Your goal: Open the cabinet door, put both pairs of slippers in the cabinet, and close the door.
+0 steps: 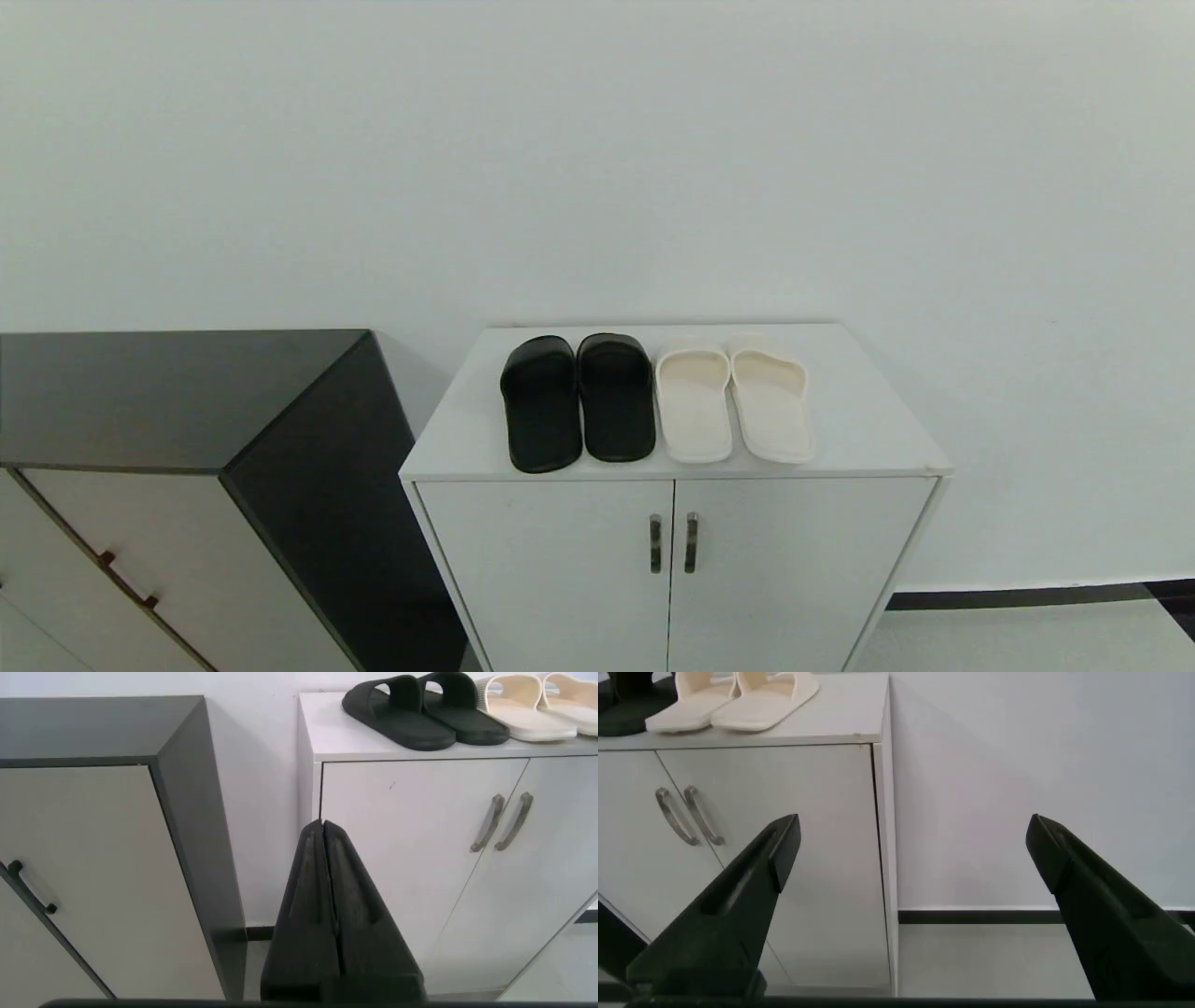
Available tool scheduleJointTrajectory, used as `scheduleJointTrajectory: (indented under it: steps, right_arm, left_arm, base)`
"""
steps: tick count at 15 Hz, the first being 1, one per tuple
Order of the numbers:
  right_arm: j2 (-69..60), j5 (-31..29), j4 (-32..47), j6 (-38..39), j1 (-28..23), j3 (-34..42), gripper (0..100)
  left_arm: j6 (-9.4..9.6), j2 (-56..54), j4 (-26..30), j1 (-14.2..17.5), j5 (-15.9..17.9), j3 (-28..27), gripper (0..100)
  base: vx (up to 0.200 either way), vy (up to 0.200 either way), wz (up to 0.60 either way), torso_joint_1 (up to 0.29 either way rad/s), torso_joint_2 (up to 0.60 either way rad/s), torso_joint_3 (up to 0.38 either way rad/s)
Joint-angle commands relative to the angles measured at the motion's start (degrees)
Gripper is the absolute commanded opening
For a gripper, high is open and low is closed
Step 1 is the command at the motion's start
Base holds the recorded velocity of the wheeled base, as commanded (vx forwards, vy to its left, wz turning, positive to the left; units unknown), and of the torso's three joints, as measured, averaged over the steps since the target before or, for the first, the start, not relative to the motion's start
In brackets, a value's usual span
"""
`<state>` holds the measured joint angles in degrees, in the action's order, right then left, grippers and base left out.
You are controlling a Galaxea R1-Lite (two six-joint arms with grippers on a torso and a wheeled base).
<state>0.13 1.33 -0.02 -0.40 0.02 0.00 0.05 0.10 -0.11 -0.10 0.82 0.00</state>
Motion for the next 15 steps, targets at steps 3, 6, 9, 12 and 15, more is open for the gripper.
scheduleJointTrajectory:
  steps: [3,6,9,12,15]
  right_arm:
    - [-0.1,-0.4,-0.4,0.0,0.0,-0.3,100]
    - [7.8,1.6,2.7,7.9,0.9,-17.4,100]
    - [27.2,15.9,1.9,7.0,1.6,-19.2,100]
    - [40.3,16.9,-7.2,6.6,8.1,-20.2,100]
    - [50.4,11.7,-7.6,7.3,16.9,-25.6,100]
  left_arm:
    - [0.13,0.0,-0.1,0.0,0.0,0.0,0]
    - [0.65,0.0,0.0,0.0,0.1,0.0,0]
    - [2.06,0.1,0.0,0.0,0.2,0.0,0]
    - [3.2,0.1,0.0,0.0,1.4,0.0,0]
    - [3.2,0.1,0.0,0.0,1.5,0.0,0]
  base:
    - [0.0,0.0,0.0,0.0,0.0,0.0]
    - [0.0,0.0,0.0,0.0,0.0,0.0]
    - [0.0,0.0,0.0,0.0,0.0,0.0]
    - [0.0,0.0,0.0,0.0,0.0,0.0]
    - [0.0,0.0,0.0,0.0,0.0,0.0]
